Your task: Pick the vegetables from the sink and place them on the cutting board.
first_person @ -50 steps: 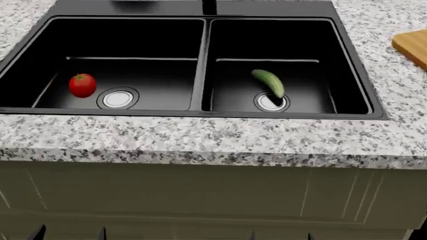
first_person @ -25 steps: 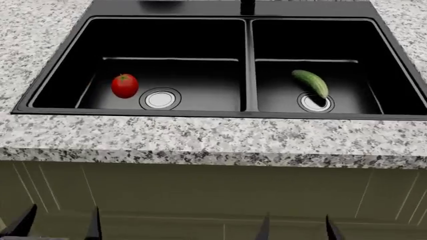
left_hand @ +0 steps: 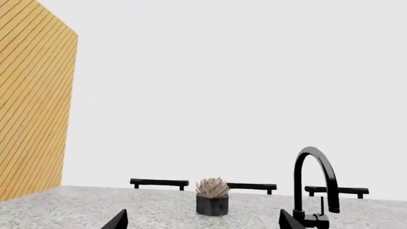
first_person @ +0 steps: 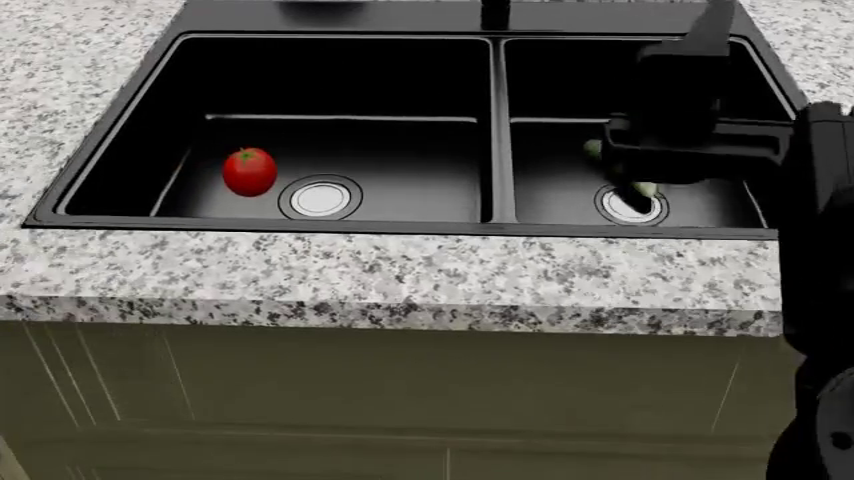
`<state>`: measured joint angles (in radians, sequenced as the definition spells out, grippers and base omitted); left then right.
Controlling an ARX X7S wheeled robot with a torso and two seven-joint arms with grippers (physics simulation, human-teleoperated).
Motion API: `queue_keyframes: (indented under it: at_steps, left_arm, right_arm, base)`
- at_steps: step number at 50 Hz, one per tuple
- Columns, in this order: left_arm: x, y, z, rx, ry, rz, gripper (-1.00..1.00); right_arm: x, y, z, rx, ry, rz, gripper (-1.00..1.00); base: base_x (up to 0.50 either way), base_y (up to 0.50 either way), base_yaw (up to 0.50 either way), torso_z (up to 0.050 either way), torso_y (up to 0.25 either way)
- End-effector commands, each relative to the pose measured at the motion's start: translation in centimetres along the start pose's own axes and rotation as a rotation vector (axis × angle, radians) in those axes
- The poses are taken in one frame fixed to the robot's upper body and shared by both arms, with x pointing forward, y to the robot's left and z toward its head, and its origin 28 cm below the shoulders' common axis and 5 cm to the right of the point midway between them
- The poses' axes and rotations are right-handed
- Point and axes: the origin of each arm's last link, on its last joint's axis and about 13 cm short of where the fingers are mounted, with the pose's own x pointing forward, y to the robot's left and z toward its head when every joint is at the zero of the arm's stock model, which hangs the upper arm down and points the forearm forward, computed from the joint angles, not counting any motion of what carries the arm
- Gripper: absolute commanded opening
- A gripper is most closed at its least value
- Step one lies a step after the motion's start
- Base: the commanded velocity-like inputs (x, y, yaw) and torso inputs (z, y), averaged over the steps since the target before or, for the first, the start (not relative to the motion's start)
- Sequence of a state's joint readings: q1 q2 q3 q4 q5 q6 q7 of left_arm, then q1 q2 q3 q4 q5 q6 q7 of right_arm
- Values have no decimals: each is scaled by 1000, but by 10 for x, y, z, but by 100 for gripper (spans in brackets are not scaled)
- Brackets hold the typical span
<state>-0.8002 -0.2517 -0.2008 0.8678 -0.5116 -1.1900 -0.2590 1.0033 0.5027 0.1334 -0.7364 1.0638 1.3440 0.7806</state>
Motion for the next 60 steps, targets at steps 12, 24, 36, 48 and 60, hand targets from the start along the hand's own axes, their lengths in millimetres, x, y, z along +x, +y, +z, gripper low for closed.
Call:
queue_keyframes:
  at_steps: [12, 24, 36, 48, 60]
  left_arm:
    - [-4, 9, 58, 92, -127, 39, 100]
    - [-6, 10, 76, 94, -195, 59, 100]
    - [0, 20, 64, 68, -180, 142, 100]
    - [-2, 20, 63, 69, -156, 150, 100]
    - [8, 42, 88, 162, -146, -4, 100]
  right_arm:
    - [-24, -23, 103, -210, -115, -49, 100]
    - [-34, -35, 100, -183, -145, -144, 100]
    - [-33, -39, 98, -186, -115, -182, 100]
    - [-33, -43, 98, -181, -89, -203, 100]
    - [-8, -75, 142, -312, -95, -50, 100]
  base:
    - [0, 0, 0, 0, 0]
    - [208, 0, 0, 0, 0]
    - [500, 0, 0, 0, 0]
    - [500, 0, 0, 0, 0]
    - [500, 0, 0, 0, 1]
